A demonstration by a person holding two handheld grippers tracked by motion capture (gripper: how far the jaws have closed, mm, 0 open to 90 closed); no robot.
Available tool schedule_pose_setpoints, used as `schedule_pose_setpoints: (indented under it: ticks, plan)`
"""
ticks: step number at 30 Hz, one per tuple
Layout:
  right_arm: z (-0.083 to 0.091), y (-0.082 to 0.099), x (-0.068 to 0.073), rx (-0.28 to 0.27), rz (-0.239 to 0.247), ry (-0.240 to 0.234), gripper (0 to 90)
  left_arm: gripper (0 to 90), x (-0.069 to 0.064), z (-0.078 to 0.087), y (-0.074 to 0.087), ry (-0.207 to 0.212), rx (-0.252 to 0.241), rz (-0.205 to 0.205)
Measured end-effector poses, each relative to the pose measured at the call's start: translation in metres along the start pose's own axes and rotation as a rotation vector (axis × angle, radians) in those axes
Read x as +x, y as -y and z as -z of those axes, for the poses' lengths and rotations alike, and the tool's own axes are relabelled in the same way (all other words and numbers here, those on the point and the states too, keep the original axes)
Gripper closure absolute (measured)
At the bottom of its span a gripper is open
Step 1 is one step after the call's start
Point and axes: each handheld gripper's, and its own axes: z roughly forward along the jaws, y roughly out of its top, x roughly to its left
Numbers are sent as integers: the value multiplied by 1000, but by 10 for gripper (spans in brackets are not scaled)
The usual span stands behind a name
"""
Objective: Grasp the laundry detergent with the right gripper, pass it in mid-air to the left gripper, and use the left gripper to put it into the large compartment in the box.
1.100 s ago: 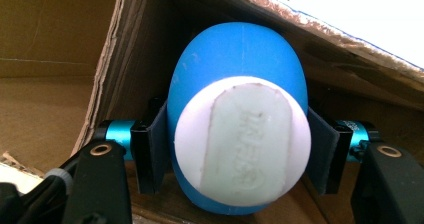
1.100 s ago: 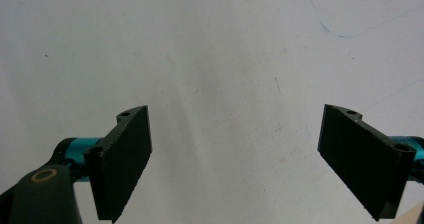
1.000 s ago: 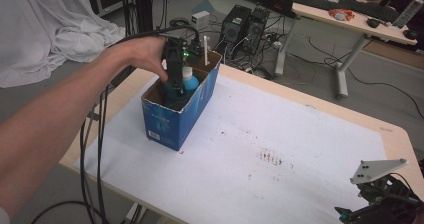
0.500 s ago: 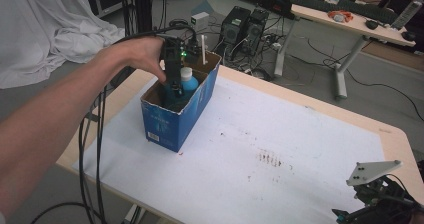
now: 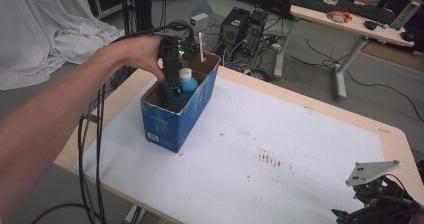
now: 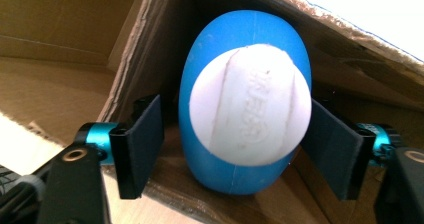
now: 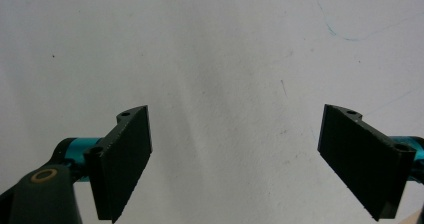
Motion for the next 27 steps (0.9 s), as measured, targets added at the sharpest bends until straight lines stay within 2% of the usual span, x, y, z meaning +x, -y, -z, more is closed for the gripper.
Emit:
schedule_pose_setpoints:
  ticks: [6, 13, 18, 23, 24, 25, 27]
  plan:
    - [1, 0, 1, -5, -1, 3, 132, 257, -2, 9, 0, -15, -4, -1]
    - [3, 0, 2, -11, 5, 5, 132, 239, -6, 30, -5, -57, -22, -5]
    - [5, 3, 3, -13, 0, 9, 132, 238, -10, 41, -10, -66, -29, -16]
    - [7, 5, 2, -17, -4, 11, 132, 238, -17, 51, -21, -73, -37, -39]
    - [7, 5, 2, -17, -1, 10, 132, 238, -21, 55, -29, -72, -40, -62]
    - [7, 5, 2, -19, -1, 11, 132, 238, -21, 55, -29, -72, -40, -62]
    - [7, 6, 2, -18, -5, 12, 132, 238, -28, 61, -41, -72, -63, -90]
